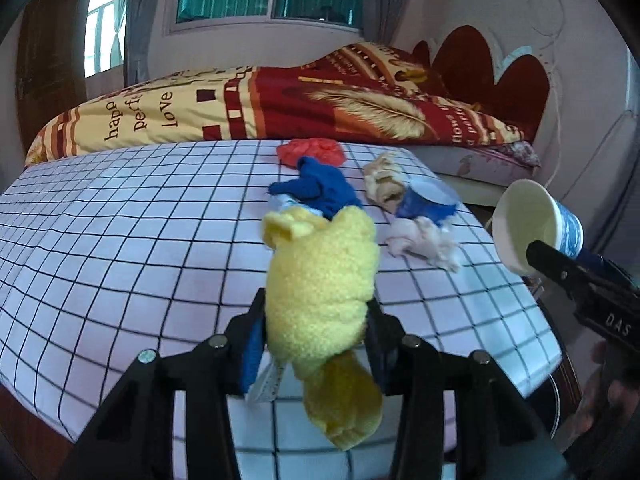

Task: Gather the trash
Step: 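Carry yellow cloth and blue-patterned cup toward the black bin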

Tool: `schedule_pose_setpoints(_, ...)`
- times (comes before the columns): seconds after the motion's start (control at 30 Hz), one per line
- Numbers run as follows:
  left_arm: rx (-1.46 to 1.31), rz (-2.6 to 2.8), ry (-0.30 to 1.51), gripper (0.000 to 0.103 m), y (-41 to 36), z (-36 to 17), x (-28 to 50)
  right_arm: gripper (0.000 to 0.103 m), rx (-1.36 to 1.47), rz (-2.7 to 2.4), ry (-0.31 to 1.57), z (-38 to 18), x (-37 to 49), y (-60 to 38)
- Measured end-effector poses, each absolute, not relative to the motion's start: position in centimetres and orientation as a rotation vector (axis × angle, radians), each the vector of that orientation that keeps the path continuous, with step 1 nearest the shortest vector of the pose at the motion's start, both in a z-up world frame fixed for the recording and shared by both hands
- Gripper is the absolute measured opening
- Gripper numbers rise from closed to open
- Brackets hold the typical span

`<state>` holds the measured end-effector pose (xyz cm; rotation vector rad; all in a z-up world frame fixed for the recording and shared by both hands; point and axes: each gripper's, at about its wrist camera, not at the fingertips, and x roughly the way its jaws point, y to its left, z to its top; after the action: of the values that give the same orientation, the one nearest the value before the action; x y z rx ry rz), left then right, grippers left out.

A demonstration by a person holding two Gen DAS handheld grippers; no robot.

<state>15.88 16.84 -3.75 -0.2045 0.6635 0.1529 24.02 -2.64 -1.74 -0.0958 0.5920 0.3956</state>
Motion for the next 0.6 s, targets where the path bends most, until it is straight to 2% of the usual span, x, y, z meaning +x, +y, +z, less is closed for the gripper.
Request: schedule_pose_setpoints(0.6, -0.112, -0.034, 0.648, 0.045, 6.4, -2.1, 14.4, 0.088, -0.053, 0.226, 0.577, -0.6, 18.2, -15.7)
